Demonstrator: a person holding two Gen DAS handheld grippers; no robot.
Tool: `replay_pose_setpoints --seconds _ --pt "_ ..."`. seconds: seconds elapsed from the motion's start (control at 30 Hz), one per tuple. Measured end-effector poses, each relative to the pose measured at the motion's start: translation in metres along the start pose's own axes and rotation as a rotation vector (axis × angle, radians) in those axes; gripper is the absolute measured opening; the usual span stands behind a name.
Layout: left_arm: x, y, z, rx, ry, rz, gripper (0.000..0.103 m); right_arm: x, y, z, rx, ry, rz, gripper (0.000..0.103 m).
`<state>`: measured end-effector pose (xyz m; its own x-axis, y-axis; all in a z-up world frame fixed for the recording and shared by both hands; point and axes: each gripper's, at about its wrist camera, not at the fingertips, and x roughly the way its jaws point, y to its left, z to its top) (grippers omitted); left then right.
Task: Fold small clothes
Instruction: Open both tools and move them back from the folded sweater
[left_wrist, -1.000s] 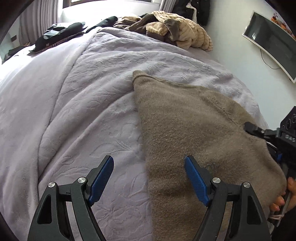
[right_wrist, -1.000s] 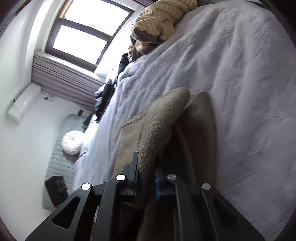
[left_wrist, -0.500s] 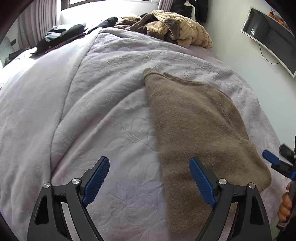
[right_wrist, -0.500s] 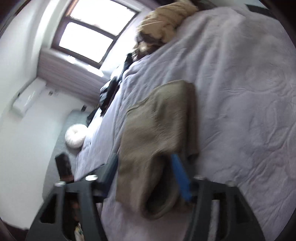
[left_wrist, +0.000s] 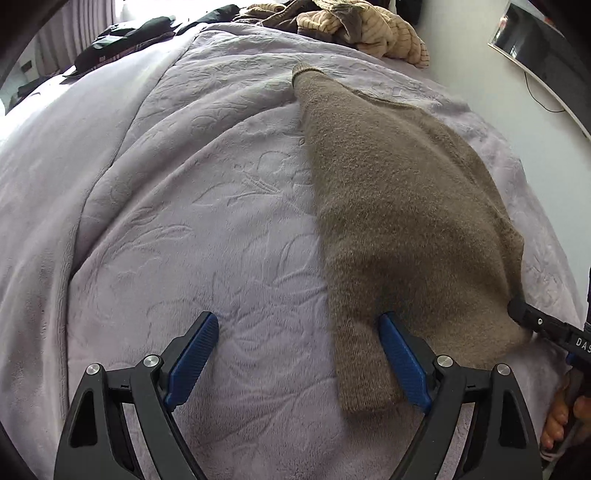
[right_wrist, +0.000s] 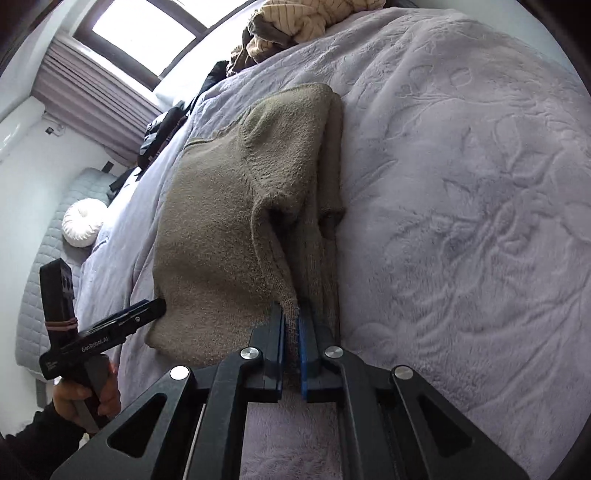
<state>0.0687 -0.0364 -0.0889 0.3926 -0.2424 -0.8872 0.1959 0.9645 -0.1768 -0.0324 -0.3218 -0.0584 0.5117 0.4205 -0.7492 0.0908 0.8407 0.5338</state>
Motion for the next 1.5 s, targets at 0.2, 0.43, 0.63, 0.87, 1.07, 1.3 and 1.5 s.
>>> replay_pose_setpoints --seconds 0.2,0.43,0.63,0.87,1.07,1.3,1.5 --pt "-0.008 -0.004 -0.004 0.021 -0.013 0.026 0.089 -0.013 -0.01 -0.011 0.056 -0.03 -0.015 0.005" --pt "-0.017 0.0 -0.009 -0.008 -0.002 0.03 0.089 -0.024 -0.019 -0.023 0.15 -0.052 -0.039 0.01" --pt "-0.03 -0.006 -0.009 0.011 -0.022 0.055 0.089 -0.047 -0.02 -0.028 0.173 -0.078 -0.049 0.011" --pt "-0.041 -0.011 -0.014 0.017 -0.03 0.062 0.089 -0.075 -0.025 -0.038 0.203 -0.091 -0.053 0.013" --pt "-0.055 -0.017 -0.018 0.032 -0.051 0.083 0.089 -0.077 -0.021 -0.04 0.202 -0.078 -0.038 0.013" --pt "-0.066 -0.022 -0.021 0.033 -0.062 0.095 0.089 -0.078 -0.01 -0.04 0.175 -0.067 -0.026 0.013" --pt "-0.071 -0.026 -0.021 0.041 -0.061 0.093 0.089 -0.08 -0.005 -0.04 0.161 -0.061 -0.03 0.033"
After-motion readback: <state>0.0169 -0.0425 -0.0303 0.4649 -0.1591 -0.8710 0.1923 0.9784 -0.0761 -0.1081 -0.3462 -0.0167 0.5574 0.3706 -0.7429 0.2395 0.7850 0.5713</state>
